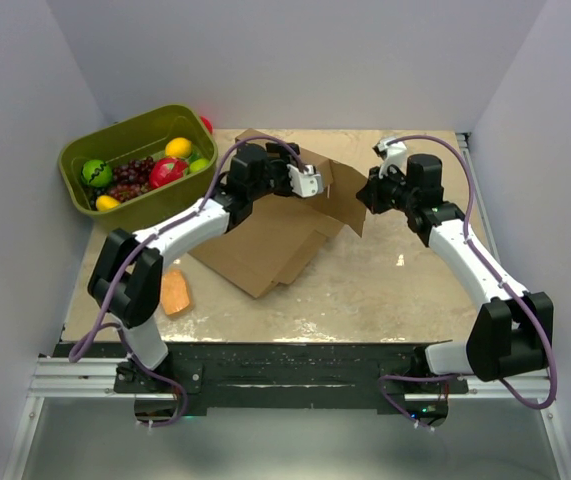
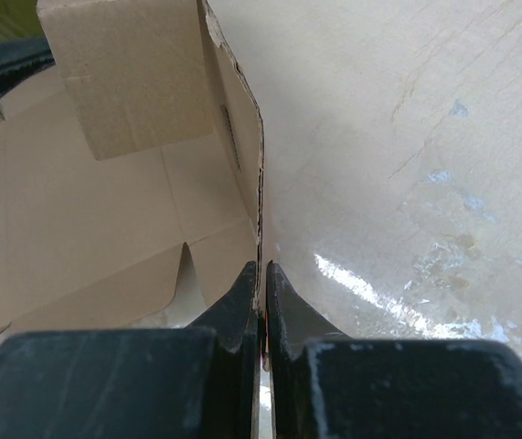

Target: Fold the paper box

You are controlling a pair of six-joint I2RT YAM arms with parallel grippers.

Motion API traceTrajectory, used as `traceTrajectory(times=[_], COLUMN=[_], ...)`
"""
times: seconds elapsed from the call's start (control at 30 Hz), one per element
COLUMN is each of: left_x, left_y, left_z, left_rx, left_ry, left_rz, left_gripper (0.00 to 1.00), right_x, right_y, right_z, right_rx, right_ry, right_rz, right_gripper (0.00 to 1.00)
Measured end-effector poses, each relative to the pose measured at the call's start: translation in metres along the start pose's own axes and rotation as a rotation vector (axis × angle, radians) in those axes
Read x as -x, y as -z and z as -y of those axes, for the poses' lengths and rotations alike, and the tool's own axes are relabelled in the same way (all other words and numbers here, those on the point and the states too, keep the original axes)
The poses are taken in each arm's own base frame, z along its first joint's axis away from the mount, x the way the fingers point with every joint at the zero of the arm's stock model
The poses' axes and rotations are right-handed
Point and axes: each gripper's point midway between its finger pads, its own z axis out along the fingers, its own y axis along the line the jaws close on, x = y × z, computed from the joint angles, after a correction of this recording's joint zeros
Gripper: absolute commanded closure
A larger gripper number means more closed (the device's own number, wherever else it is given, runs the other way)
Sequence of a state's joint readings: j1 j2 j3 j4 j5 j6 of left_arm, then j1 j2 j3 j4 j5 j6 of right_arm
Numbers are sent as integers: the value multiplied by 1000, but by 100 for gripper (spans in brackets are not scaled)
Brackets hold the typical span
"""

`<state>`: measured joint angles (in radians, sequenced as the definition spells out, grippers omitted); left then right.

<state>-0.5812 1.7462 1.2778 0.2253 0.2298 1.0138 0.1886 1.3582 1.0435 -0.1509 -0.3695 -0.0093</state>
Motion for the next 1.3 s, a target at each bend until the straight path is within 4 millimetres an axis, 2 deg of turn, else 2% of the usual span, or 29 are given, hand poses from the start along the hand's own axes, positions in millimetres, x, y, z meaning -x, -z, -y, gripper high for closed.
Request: traceTrajectory(times=[0.13, 0.37, 0.43, 0.63, 0.77, 0.83, 0.97, 1.0, 1.13, 1.3], left_x=[2, 2, 1, 1, 4, 4, 4, 4, 5, 11], left_y=[-7, -11, -12, -13, -14, -14, -15, -15, -16, -19], left_z=[-7, 1, 4, 2, -5, -5, -5, -5, -6, -12], left_rx=[-2, -39, -51, -50, -34, -32, -30, -30, -28, -31], left_ry=[1, 9, 13, 10, 1, 0, 2, 4, 29, 109], left_rz=[16, 26, 24, 28, 36, 37, 38, 39, 39, 37], left_gripper=[42, 66, 69, 89, 100, 100, 100, 100, 100, 100], right_x=[0, 0, 0, 0, 0, 0, 0, 0, 1, 8], right_y=[0, 0, 0, 0, 0, 0, 0, 0, 1, 12], right_z=[-1, -2, -2, -1, -2, -2, 0, 2, 7, 16], right_rx=[5, 12, 12, 11, 11, 11, -2, -12, -46, -128], right_ry=[6, 10, 10, 10, 10, 10, 2, 1, -17, -55], right_rz=[0, 0, 0, -1, -1, 1, 1, 1, 3, 22], right_gripper=[98, 95, 94, 89, 79, 73, 47, 36, 19, 16])
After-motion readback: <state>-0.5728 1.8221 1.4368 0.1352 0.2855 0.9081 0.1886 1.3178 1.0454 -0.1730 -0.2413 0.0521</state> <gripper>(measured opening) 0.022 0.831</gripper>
